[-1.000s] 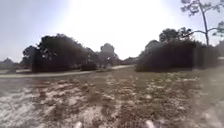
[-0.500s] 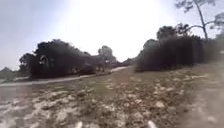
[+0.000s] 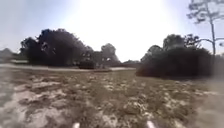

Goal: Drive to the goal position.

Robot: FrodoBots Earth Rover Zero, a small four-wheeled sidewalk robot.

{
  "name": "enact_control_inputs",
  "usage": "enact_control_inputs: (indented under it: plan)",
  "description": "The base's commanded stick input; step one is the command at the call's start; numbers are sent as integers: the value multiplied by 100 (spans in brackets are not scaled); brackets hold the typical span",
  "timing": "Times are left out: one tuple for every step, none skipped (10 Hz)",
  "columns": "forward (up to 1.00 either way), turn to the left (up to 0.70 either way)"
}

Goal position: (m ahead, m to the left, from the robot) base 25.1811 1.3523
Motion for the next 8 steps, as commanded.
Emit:
enact_control_inputs:
  plan:
    - [100, 2]
    - [100, 2]
    - [100, 2]
    - [100, 1]
    - [100, 0]
    - [100, 2]
    - [100, 1]
    - [100, 1]
